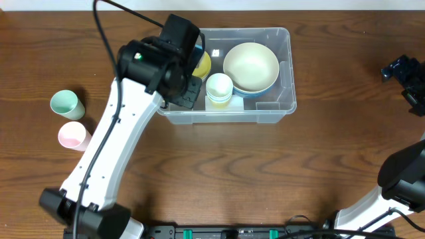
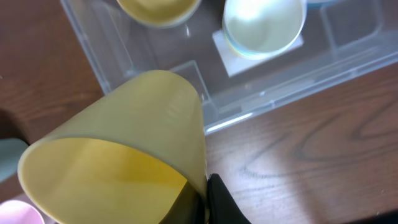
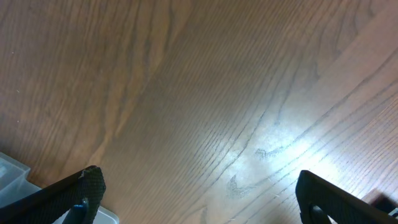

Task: Pack container
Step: 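Grasp the yellow cup and carry it into the container's front-left corner, then lower the yellow cup into the container, open left gripper, withdraw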

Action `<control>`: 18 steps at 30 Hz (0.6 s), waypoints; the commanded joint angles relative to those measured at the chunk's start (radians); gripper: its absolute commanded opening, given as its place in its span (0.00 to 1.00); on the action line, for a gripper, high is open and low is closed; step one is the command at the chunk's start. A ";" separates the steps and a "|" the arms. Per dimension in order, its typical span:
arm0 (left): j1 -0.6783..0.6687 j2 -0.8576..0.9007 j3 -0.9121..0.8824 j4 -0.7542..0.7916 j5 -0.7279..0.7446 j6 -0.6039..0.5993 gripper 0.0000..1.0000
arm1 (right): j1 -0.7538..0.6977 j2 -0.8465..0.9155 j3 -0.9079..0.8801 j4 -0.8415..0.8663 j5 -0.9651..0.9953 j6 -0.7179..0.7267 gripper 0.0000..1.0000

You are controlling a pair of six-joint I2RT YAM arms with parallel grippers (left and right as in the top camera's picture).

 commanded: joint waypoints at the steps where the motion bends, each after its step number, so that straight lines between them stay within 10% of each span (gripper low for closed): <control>1: 0.003 0.067 -0.013 -0.013 0.001 0.014 0.06 | 0.001 -0.005 -0.003 0.000 0.006 0.016 0.99; 18: 0.008 0.361 -0.013 -0.012 0.004 0.014 0.06 | 0.001 -0.005 -0.003 0.000 0.006 0.016 0.99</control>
